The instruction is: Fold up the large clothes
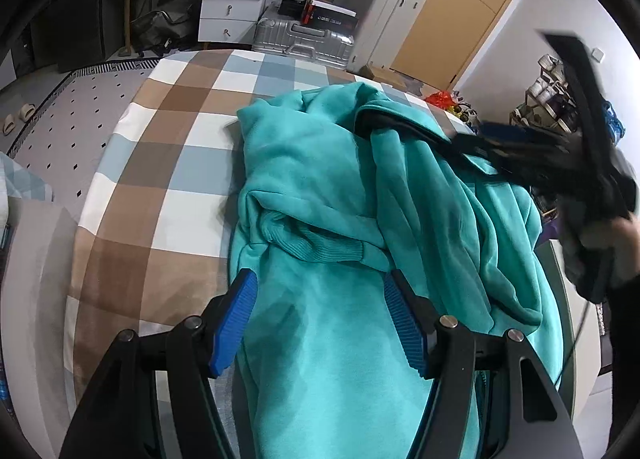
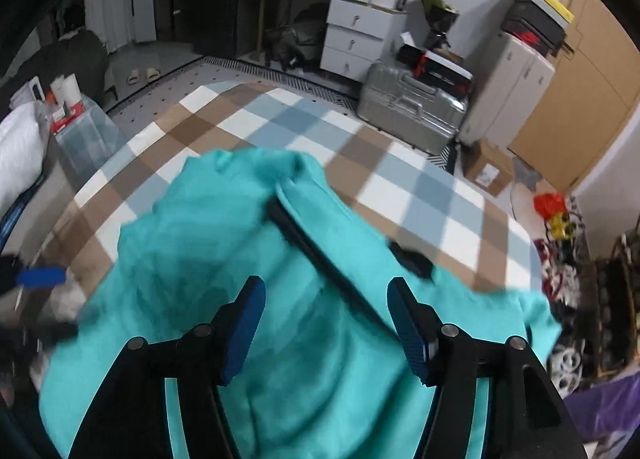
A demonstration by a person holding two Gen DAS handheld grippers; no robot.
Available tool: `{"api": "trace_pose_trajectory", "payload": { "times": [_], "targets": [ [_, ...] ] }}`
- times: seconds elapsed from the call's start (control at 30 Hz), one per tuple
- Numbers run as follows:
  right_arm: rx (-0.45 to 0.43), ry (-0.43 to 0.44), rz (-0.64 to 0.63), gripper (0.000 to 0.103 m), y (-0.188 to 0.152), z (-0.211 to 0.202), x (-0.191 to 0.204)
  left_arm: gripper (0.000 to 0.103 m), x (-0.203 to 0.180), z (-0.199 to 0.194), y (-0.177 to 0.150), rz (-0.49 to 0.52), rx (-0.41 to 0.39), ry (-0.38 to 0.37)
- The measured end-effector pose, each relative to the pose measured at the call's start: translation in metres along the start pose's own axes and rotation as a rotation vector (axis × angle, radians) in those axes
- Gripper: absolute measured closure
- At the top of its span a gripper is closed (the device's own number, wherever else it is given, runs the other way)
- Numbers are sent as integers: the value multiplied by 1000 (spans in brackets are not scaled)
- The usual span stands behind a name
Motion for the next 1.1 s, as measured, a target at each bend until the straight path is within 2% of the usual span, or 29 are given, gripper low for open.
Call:
{"api": "trace_pose_trajectory", "payload": {
  "times": [0.13, 0.2, 0.27, 0.33, 0.4, 0.43, 0.53, 0.57, 0.63, 0.73, 0.8, 0.83, 0.93, 1.0, 1.03, 1.1],
  "targets": [
    [20, -19, -56, 45, 29, 35, 23, 42, 9, -3, 2, 7, -16, 19],
    [58, -56, -98, 62, 34, 54, 33, 42, 13, -4, 3, 10, -18, 32],
    [123, -94, -101, 89, 34, 74, 35, 42, 18, -3, 4, 7, -18, 36],
    [139, -93, -75, 92, 29, 80, 31, 42, 23, -2, 6, 3, -17, 39],
    [115, -63, -66, 95, 22, 74, 33, 42, 25, -1, 7, -4, -14, 38],
    [109, -61, -86, 102, 19, 71, 35, 42, 26, 0, 7, -8, -11, 36],
    [132, 5, -141, 103, -1, 64, 46, 42, 27, 4, 7, -21, 7, 26],
    [146, -13, -184, 103, -12, 66, 51, 42, 27, 5, 6, -22, 16, 28],
    [182, -23, -184, 103, -24, 70, 51, 42, 24, 6, 5, -19, 24, 22],
    [93, 21, -127, 103, -22, 51, 42, 42, 20, 4, 3, -5, 21, 23],
    [37, -3, -73, 101, -14, 36, 31, 42, 19, 4, 3, 7, 20, 33],
    [23, 0, -26, 99, -13, 29, 24, 42, 19, 4, 3, 15, 20, 40],
    [-30, 97, 196, 89, -21, 2, -8, 42, 19, 7, 3, 18, 23, 49],
    [-93, 144, 308, 77, -42, -24, -25, 42, 17, 8, 3, 12, 30, 27],
    [-114, 149, 346, 65, -58, -36, -31, 42, 15, 9, 3, 15, 36, 17],
    [-126, 166, 390, 61, -87, -52, -34, 42, 7, 11, -1, 34, 43, 15]
  ]
}}
Point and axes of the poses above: each gripper's, at about its wrist camera, not at the fingertips, and z roughly the way its jaws point, x to its left, y to its top, the point moved 2 cm from there along z, roughly the way its jaws point, and after that the axes turned 3 degrees about y, right-handed, at the moved point
